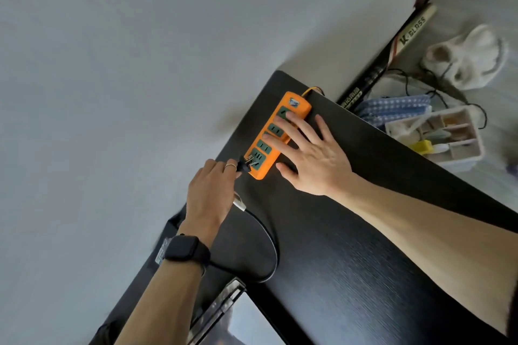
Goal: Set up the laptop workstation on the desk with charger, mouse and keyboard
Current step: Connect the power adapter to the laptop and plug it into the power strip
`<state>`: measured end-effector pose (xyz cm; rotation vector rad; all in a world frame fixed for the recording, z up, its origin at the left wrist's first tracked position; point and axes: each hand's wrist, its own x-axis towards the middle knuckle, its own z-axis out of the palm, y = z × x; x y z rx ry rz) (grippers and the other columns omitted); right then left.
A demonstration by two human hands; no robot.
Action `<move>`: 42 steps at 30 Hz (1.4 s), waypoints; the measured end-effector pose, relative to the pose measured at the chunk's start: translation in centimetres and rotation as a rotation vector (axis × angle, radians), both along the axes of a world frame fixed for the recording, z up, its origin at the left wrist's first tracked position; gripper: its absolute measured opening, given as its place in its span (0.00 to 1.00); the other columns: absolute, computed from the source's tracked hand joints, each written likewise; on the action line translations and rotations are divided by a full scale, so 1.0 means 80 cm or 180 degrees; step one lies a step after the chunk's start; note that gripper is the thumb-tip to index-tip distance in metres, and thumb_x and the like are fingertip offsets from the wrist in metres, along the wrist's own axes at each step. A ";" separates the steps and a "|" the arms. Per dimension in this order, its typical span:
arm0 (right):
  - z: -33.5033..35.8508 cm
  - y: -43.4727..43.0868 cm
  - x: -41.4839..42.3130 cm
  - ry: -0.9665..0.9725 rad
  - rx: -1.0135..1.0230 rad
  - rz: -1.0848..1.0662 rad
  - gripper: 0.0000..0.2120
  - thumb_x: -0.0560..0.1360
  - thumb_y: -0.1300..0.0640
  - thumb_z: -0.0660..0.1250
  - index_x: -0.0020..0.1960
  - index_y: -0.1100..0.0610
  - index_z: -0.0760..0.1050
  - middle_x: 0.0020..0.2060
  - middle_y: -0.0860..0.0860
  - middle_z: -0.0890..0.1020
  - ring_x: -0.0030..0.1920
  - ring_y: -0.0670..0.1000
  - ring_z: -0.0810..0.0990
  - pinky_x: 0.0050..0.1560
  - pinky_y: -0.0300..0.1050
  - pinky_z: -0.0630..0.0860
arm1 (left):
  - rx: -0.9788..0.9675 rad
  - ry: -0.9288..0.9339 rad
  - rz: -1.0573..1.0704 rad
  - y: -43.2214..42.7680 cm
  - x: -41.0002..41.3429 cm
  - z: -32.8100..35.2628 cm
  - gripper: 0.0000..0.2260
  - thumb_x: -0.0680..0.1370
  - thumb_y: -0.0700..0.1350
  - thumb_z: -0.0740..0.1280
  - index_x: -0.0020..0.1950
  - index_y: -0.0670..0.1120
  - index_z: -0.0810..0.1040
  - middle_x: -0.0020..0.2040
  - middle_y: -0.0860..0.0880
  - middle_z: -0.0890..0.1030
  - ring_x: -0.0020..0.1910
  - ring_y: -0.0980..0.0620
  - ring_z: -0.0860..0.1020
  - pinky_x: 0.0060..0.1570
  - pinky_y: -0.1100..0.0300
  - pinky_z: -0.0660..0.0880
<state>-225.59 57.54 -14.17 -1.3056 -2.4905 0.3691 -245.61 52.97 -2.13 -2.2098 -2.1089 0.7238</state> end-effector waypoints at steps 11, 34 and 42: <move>0.003 -0.008 0.005 0.0116 -0.0034 -0.0027 0.31 0.78 0.39 0.58 0.79 0.43 0.59 0.81 0.52 0.56 0.82 0.55 0.49 0.75 0.68 0.55 | -0.0742 0.0526 -0.0059 0.041 0.045 0.031 0.11 0.80 0.41 0.60 0.59 0.48 0.78 0.45 0.49 0.77 0.55 0.49 0.71 0.45 0.57 0.68; 0.005 -0.005 0.001 0.0090 -0.0093 -0.0060 0.30 0.79 0.38 0.56 0.80 0.42 0.58 0.81 0.51 0.56 0.82 0.54 0.49 0.76 0.67 0.54 | -0.0753 0.0741 -0.0651 0.046 0.053 0.031 0.12 0.79 0.48 0.63 0.59 0.47 0.80 0.47 0.50 0.80 0.49 0.51 0.68 0.47 0.57 0.65; 0.007 -0.005 0.000 0.0096 -0.0092 -0.0055 0.30 0.79 0.39 0.57 0.79 0.43 0.59 0.81 0.51 0.57 0.82 0.54 0.49 0.76 0.67 0.55 | -0.0004 -0.0717 0.1022 0.040 0.045 0.008 0.08 0.81 0.57 0.60 0.51 0.53 0.69 0.39 0.56 0.77 0.39 0.54 0.77 0.41 0.55 0.77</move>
